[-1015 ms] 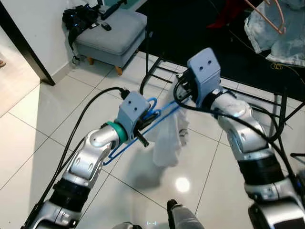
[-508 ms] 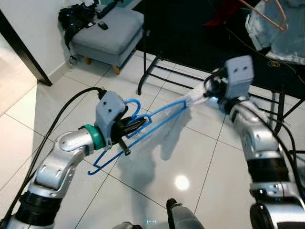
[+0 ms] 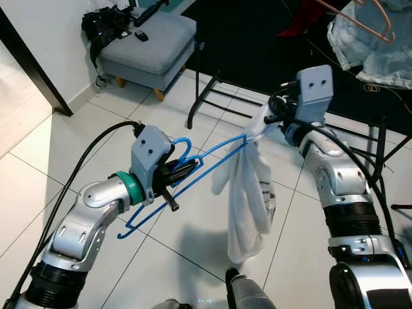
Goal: Hang hanger
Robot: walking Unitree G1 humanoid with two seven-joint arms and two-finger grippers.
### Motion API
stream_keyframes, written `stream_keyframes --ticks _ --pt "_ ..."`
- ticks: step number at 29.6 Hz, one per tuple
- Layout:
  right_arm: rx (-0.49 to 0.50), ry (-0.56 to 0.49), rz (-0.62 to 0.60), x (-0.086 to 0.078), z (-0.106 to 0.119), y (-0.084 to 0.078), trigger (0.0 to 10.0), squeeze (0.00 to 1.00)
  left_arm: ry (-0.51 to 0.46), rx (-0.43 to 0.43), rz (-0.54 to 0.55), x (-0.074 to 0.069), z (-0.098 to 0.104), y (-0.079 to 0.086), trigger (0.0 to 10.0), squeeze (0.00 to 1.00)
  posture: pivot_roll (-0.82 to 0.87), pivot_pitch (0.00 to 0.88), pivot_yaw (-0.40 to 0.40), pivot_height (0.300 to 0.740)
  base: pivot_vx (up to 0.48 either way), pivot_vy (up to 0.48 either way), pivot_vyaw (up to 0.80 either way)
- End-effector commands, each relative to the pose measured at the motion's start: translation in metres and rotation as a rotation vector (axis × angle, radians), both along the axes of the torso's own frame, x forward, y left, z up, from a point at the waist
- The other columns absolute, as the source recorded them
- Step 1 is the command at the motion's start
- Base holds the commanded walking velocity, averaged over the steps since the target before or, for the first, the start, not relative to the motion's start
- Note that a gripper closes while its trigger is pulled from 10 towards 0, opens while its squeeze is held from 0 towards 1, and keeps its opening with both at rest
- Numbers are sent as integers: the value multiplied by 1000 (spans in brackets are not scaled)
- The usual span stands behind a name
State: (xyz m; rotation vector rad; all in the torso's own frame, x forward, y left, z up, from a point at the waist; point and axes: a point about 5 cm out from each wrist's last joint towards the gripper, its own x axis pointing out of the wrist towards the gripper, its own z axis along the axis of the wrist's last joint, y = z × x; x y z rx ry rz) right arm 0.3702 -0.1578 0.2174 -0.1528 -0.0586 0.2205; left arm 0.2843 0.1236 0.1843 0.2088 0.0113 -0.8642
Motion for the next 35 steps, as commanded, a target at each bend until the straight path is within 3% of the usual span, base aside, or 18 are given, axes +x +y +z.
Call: stream_keyframes --ticks 1,3,6,13,19,23,26,33,35 --pt "-55 -24 22 1 4 4 10000 0 38 1 -17 -2 -4 -2 10000 0 -84 115 91 737 0 0 0" --pt "-55 -24 22 1 4 4 10000 0 38 1 -17 -2 -4 -2 10000 0 -84 115 91 737 0 0 0" --pt "-108 -28 36 4 1 6 10000 0 76 -17 -122 -15 -5 -10 10000 0 -80 120 88 737 0 0 0" --pt "-140 -31 33 6 -1 6 10000 0 92 -37 -162 -22 -4 -14 10000 0 -80 122 87 737 0 0 0" --pt "-214 -21 21 0 -5 -7 10000 0 46 -27 -15 -6 1 5 10000 0 -79 123 90 737 0 0 0" --pt "-252 -25 107 -7 -4 -2 10000 0 6 9 66 6 1 12 10000 0 -85 117 91 737 0 0 0" --pt "-260 -46 210 -11 -1 9 10000 0 2 41 31 6 -4 3 10000 0 -88 111 91 737 0 0 0" --pt "-252 -77 260 -11 5 16 10000 0 18 39 -32 4 -9 -11 10000 0 -91 106 89 737 0 0 0" --pt "-272 -85 257 -9 7 14 10000 0 27 25 -126 -3 -9 -20 10000 0 -93 105 89 737 0 0 0"
